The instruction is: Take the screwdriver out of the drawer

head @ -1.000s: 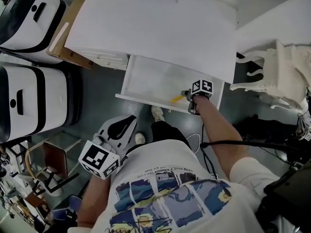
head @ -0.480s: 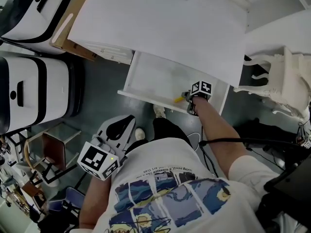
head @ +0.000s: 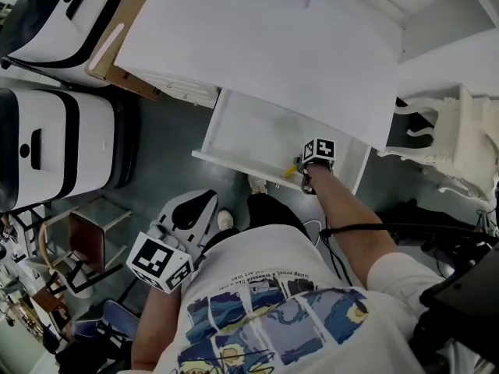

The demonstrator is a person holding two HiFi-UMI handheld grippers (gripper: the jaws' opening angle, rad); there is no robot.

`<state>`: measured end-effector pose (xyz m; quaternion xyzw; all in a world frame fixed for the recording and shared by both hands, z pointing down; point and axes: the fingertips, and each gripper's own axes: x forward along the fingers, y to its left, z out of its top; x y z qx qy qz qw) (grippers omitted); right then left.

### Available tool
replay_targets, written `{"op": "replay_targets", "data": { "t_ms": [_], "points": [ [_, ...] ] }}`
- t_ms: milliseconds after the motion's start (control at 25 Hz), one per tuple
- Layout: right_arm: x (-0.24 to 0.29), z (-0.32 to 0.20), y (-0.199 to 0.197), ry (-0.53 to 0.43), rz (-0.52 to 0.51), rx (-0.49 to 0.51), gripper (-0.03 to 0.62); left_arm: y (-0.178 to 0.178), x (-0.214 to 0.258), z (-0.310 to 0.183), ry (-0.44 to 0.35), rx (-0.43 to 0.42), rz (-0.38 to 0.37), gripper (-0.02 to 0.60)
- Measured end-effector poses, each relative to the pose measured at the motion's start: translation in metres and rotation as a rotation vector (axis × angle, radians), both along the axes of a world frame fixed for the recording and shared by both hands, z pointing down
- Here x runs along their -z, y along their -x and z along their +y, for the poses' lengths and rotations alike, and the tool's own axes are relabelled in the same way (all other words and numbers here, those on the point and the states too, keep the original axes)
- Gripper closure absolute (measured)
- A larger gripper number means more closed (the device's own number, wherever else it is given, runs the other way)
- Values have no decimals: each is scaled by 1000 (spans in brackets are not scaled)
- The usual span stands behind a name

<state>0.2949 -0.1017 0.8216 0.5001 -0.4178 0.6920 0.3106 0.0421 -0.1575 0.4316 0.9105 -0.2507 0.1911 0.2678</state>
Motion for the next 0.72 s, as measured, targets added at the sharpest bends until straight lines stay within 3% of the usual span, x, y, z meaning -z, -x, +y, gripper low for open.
{"op": "replay_targets", "data": {
  "t_ms": [120, 320, 480, 720],
  "points": [
    [1, 0, 1, -3, 30, 84, 424, -2, 0, -1, 2, 8, 3, 567],
    [1, -4, -1, -22, 58, 120, 425, -3, -2, 0, 0, 16, 2, 566],
    [6, -14, -4, -68, 95, 178, 496, -1, -1, 4, -2, 28, -1, 566],
    [10, -27, -6, -122, 115, 300, 500, 5, -2, 11, 0, 51, -6, 566]
  ]
}}
